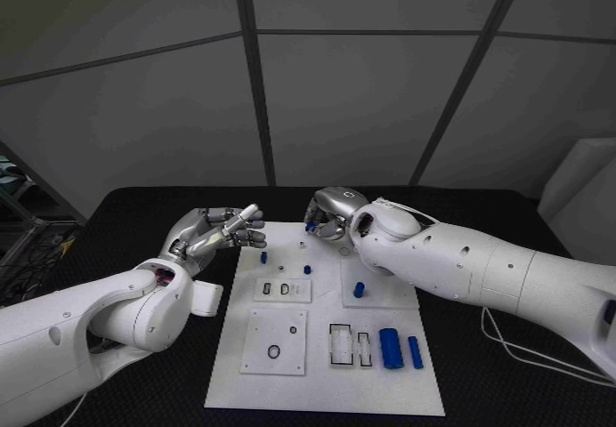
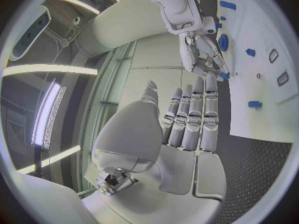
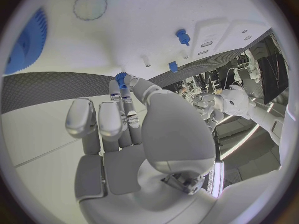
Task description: Assemble the parts on the task board
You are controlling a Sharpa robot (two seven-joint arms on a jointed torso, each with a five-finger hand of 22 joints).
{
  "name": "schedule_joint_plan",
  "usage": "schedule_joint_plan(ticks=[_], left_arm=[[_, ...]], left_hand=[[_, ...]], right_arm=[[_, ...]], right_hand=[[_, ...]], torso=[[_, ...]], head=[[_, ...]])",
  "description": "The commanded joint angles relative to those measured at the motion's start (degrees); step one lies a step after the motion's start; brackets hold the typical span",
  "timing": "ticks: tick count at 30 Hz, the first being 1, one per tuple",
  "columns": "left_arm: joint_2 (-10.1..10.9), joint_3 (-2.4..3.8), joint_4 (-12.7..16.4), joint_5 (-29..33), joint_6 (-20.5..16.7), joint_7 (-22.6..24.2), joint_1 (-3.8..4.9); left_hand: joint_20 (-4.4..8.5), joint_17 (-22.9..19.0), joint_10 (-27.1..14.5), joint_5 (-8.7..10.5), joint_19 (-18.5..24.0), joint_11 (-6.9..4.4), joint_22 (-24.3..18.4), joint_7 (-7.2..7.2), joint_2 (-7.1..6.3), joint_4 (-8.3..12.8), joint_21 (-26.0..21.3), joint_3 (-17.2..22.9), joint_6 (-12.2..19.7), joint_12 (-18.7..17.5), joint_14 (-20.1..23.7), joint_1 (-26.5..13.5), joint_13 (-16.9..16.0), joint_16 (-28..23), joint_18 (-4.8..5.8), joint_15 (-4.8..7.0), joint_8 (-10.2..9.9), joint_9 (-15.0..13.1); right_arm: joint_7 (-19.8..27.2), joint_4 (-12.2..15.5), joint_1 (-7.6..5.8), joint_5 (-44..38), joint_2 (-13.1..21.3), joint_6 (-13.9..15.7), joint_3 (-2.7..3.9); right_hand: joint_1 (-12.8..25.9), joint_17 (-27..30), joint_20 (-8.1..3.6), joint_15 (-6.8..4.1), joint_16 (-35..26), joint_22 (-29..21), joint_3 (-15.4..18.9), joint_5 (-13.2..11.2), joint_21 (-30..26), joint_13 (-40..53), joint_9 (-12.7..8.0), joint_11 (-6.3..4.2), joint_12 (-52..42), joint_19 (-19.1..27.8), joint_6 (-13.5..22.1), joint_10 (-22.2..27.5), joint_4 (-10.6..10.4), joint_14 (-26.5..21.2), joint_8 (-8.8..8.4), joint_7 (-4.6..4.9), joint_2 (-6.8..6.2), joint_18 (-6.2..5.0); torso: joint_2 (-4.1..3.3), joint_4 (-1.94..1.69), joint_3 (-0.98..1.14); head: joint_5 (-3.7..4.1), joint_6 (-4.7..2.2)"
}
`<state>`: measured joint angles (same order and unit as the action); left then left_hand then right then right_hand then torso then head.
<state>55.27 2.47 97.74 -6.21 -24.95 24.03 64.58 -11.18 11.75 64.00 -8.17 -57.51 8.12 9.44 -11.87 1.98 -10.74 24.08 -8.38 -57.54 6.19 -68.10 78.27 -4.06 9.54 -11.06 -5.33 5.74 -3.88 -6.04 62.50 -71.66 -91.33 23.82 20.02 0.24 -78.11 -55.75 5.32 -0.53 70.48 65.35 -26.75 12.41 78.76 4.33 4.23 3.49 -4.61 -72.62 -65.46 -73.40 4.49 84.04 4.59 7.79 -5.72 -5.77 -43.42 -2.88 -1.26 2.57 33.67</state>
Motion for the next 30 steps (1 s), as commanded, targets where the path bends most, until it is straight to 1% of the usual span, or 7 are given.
schedule_joint_plan(ticks=[1,17,19,23,26,28,30], left_arm=[[-0.1,0.05,0.1,0.0,0.8,0.0,0.09],[0.0,0.06,0.0,0.0,1.0,-0.1,0.11],[0.0,0.06,0.0,0.0,1.0,-0.1,0.11],[0.1,0.06,0.0,0.0,1.1,-0.1,0.11],[0.1,0.06,0.0,0.0,1.1,-0.2,0.12],[0.2,0.06,0.0,0.0,1.1,-0.2,0.12],[0.3,0.06,0.0,0.0,1.1,-0.2,0.12]], left_hand=[[-0.09,0.1,0.0,0.14,0.3,0.45,-0.1,-0.21,0.13,0.0,-0.2,-0.4,0.0,-0.2,0.3,-0.4,0.1,-0.2,0.69,-0.04,-0.3,0.1],[-0.13,0.1,0.0,0.14,0.4,0.49,-0.1,-0.25,0.18,0.0,-0.3,-0.4,0.0,-0.4,0.4,-0.4,0.1,-0.5,0.69,-0.09,-0.4,0.1],[-0.14,0.1,0.0,0.14,0.4,0.5,-0.1,-0.26,0.18,0.0,-0.3,-0.5,0.0,-0.4,0.4,-0.4,0.1,-0.5,0.69,-0.09,-0.4,0.1],[-0.14,0.1,0.0,0.14,0.4,0.5,-0.1,-0.26,0.18,0.0,-0.3,-0.5,0.0,-0.4,0.4,-0.4,0.1,-0.5,0.69,-0.09,-0.4,0.1],[-0.14,0.1,0.0,0.14,0.4,0.5,-0.1,-0.26,0.18,0.0,-0.3,-0.5,0.0,-0.4,0.4,-0.4,0.1,-0.5,0.69,-0.09,-0.4,0.1],[-0.14,0.1,0.0,0.14,0.4,0.5,-0.1,-0.26,0.18,0.0,-0.3,-0.5,0.0,-0.4,0.4,-0.4,0.1,-0.5,0.69,-0.09,-0.4,0.1],[-0.14,0.1,0.0,0.14,0.4,0.5,-0.1,-0.26,0.18,0.0,-0.3,-0.5,0.0,-0.4,0.4,-0.4,0.1,-0.5,0.69,-0.09,-0.4,0.1]], right_arm=[[0.2,-0.5,-0.15,0.1,-0.4,-1.6,0.02],[-0.1,-2.5,-0.15,0.1,-2.0,-3.9,0.0],[0.1,-2.7,-0.15,0.1,-2.1,-3.5,0.0],[0.3,-2.6,-0.15,0.4,-2.1,-1.9,-0.01],[0.5,-1.8,-0.15,0.5,-1.5,0.2,-0.01],[0.5,-0.5,-0.14,0.8,-0.5,1.7,-0.01],[0.5,1.2,-0.13,1.2,1.0,2.8,0.0]], right_hand=[[0.1,0.1,0.2,-0.25,0.4,-0.1,-0.2,0.1,0.3,0.0,0.0,0.32,0.0,-0.2,-0.1,0.0,-0.1,1.3,-0.01,0.31,-0.29,0.62],[1.0,1.3,0.49,0.13,0.0,-1.2,-0.4,-0.2,-0.1,-0.2,-0.3,0.78,0.9,1.0,1.3,1.6,-0.6,0.8,-0.82,0.67,-0.77,0.35],[2.0,3.5,1.21,0.99,-1.2,-3.5,-0.5,-0.5,-1.2,-0.7,-0.6,1.85,1.0,2.9,5.3,5.5,-1.2,0.1,-1.08,1.61,-1.88,-0.02],[3.0,8.5,1.96,1.73,-4.2,-9.4,1.1,-1.2,-4.3,-0.7,-0.6,2.61,0.9,7.5,11.8,12.0,-1.8,-1.4,-1.15,1.37,-3.66,-1.33],[2.6,11.5,2.38,2.17,-6.2,-12.7,3.7,-1.7,-6.4,-0.6,-0.5,3.08,0.5,9.9,14.9,15.4,-2.0,-2.4,-1.02,0.51,-3.86,-1.98],[1.9,12.9,2.65,2.28,-7.0,-14.2,6.4,-1.8,-7.4,-0.5,-0.4,3.34,-0.3,10.8,15.8,17.1,-2.4,-2.7,-0.94,0.35,-3.71,-2.2],[1.5,13.0,2.64,2.23,-6.9,-14.2,7.4,-1.6,-7.5,-0.4,-0.3,3.26,-1.1,10.6,15.3,17.1,-2.6,-2.6,-0.74,0.66,-3.36,-2.2]], torso=[[-0.04,-0.02,0.01],[-0.09,0.12,0.02],[-0.1,0.14,0.02],[-0.11,0.19,0.04],[-0.11,0.24,0.07],[-0.08,0.26,0.11],[-0.03,0.37,0.15]], head=[[-0.03,0.01],[-0.19,0.16],[-0.21,0.14],[-0.27,0.07],[-0.3,-0.03],[-0.34,-0.13],[-0.42,-0.17]])
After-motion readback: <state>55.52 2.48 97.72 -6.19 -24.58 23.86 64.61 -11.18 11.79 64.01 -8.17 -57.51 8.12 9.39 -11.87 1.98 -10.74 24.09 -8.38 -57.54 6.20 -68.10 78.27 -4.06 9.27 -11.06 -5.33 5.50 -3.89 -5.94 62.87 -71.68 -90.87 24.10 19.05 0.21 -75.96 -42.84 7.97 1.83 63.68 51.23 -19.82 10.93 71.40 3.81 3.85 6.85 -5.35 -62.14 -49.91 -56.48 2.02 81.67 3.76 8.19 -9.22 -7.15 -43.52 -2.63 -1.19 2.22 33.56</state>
